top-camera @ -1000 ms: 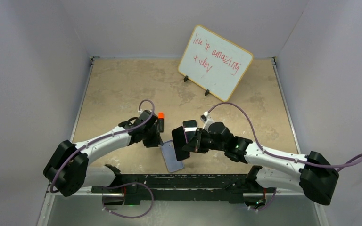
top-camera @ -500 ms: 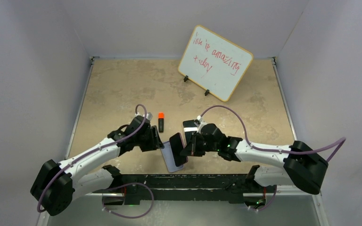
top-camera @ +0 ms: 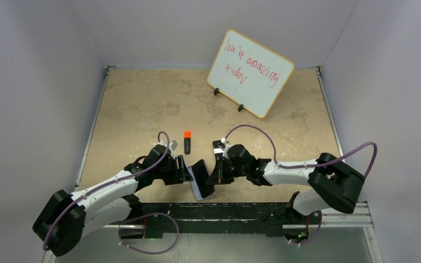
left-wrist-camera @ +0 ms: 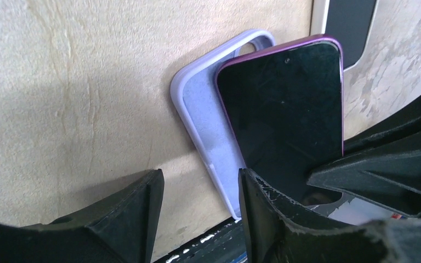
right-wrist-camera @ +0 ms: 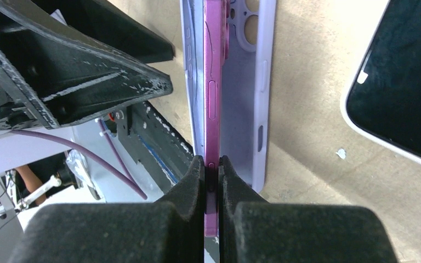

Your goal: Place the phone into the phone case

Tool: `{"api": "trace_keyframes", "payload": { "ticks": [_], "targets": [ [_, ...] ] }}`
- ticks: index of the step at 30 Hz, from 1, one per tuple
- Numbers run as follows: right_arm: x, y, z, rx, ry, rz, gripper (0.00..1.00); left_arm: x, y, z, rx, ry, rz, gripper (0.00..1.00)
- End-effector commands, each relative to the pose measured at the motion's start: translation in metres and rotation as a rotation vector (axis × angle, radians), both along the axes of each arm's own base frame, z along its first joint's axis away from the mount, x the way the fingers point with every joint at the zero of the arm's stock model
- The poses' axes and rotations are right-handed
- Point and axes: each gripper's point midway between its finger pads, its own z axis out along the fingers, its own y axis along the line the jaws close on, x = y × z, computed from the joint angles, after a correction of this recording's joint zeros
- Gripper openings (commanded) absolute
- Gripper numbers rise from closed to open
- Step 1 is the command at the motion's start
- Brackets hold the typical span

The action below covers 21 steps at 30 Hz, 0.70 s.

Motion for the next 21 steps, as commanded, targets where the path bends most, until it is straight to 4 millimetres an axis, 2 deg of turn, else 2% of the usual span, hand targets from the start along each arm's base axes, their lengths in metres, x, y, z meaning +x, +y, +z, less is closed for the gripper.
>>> {"api": "trace_keyframes", "payload": {
  "ticks": [1,10,19,21],
  "targets": [
    [0.002,0.022,0.026,0.111,-0.038,0.057,0.0,0.004,-0.014,0.006,-0.079,-0.025,-0.02,0.54],
    [0.0,0.016,0.003,0.058,-0.035,0.067,0.0,0.007,-0.022,0.003,-0.123,-0.028,-0.023,0.51],
    [-0.005,0.012,-0.023,0.046,-0.019,0.084,0.0,0.0,-0.02,0.0,-0.139,-0.008,-0.006,0.48],
    [-0.008,0.013,-0.027,0.051,-0.006,0.092,0.0,0.003,-0.024,0.005,-0.171,-0.032,-0.003,0.48]
  ]
}}
